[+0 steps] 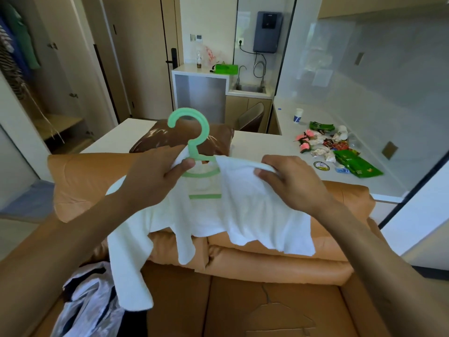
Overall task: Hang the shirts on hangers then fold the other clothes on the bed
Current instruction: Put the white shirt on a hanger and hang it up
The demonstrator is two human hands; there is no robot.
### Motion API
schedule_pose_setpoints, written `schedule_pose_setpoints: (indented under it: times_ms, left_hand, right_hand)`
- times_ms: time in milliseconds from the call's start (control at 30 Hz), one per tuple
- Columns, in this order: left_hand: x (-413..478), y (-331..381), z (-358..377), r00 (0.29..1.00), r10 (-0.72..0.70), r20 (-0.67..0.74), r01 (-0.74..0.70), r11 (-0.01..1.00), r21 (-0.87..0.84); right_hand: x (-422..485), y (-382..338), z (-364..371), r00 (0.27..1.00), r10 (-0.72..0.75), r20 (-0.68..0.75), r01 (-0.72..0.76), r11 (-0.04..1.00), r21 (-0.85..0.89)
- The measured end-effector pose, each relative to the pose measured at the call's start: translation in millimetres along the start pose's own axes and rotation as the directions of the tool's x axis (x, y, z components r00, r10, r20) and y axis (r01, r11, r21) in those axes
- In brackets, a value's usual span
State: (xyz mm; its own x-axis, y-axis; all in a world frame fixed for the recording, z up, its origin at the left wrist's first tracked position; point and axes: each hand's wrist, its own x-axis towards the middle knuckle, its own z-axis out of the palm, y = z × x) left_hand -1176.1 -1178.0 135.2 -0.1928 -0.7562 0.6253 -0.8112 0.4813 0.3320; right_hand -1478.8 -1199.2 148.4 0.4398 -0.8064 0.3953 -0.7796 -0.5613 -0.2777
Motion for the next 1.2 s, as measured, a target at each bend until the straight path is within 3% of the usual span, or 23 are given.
schedule_pose_setpoints:
  times_ms: [67,133,200,300,467,600,733,867,1067,1200]
  left_hand:
    - [3.2,-6.3,-11.3,0.996,0.062,0.065,-0.061,0.998,-0.015]
    - [9.6,-16.0,-23.9,0.996,0.081,0.027,-0.084,0.983,0.164]
    - [15.7,-22.3,-39.9,0.997,0.009,-0.081,0.019,0.939,0.343]
    - [16.4,-12.0,-55.4,0.991,-0.034,-0.129,0.084,0.907,0.413]
    - [-1.2,11.4,-55.5,0.998,0.033,0.061,-0.049,0.956,0.288]
    - [0.3,13.2,-66.0,0.997,0.080,-0.011,-0.077,0.986,0.146]
    - [20.9,10.2,-69.5,0.986,0.168,0.002,-0.162,0.950,0.266]
    - [31.6,8.0,-57.4,0.985,0.139,0.104,-0.158,0.966,0.205]
    - [32.0,7.9,-58.1,0.985,0.164,-0.062,-0.156,0.981,0.116]
    - [34.5,14.0,-66.2,0.982,0.177,-0.065,-0.175,0.984,0.047]
  right_hand:
    - [-3.8,4.3,-1.3,0.999,-0.004,-0.040,0.006,0.999,0.046]
    - [-8.5,10.0,-2.9,0.999,0.028,-0.036,-0.022,0.990,0.142]
    - [-11.5,15.2,-4.7,0.997,0.081,-0.008,-0.077,0.971,0.227]
    - [-15.1,20.0,-10.2,0.990,0.143,-0.005,-0.134,0.943,0.304]
    - [-17.9,20.7,-26.6,0.981,0.172,-0.087,-0.128,0.919,0.374]
    - [-22.9,17.6,-41.7,0.986,0.118,-0.115,-0.065,0.920,0.386]
    - [-23.8,19.6,-54.1,0.991,0.080,-0.103,-0.030,0.907,0.421]
    - [-20.6,19.4,-64.4,0.996,0.030,-0.084,0.009,0.904,0.428]
    - [-27.5,47.8,-77.6,0.990,0.028,-0.139,0.034,0.905,0.423]
    - [-36.9,63.8,-86.7,0.997,-0.019,-0.077,0.043,0.941,0.335]
